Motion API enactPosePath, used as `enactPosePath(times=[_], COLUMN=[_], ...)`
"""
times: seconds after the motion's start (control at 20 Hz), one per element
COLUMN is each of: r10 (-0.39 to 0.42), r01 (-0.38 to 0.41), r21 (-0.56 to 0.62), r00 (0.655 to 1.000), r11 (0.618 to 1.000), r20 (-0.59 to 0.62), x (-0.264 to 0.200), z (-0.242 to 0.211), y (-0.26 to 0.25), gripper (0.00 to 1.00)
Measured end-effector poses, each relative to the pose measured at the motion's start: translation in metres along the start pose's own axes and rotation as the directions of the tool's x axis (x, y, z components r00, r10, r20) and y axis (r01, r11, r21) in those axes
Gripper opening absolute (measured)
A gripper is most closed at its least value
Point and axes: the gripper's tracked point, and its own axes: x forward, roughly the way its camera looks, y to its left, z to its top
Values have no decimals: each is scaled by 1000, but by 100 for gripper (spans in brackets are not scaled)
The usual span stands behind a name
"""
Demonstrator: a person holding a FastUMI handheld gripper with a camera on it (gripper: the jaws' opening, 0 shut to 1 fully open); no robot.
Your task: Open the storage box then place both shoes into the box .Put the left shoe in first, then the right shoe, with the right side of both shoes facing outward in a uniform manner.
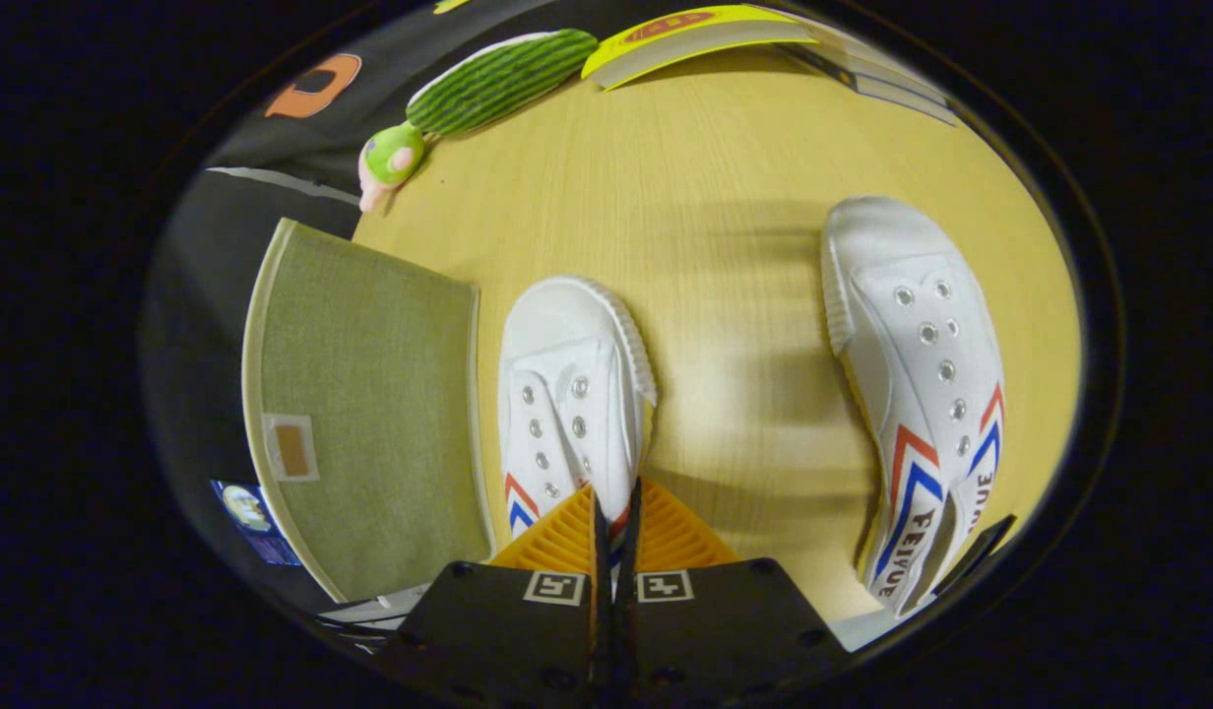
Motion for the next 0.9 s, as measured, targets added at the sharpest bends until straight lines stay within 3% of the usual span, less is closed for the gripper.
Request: enactPosePath(times=[0.2,0.55,0.7,0.9], r10=[73,86,117,121], r01=[-76,-91,-119,-123], r21=[93,38,8,26], r00=[997,989,986,990], r11=[993,995,993,992], r20=[30,122,119,72], x=[-50,-166,-170,-135], z=[-5,0,-1,-8], y=[25,123,178,240], gripper=[6,6,6,6])
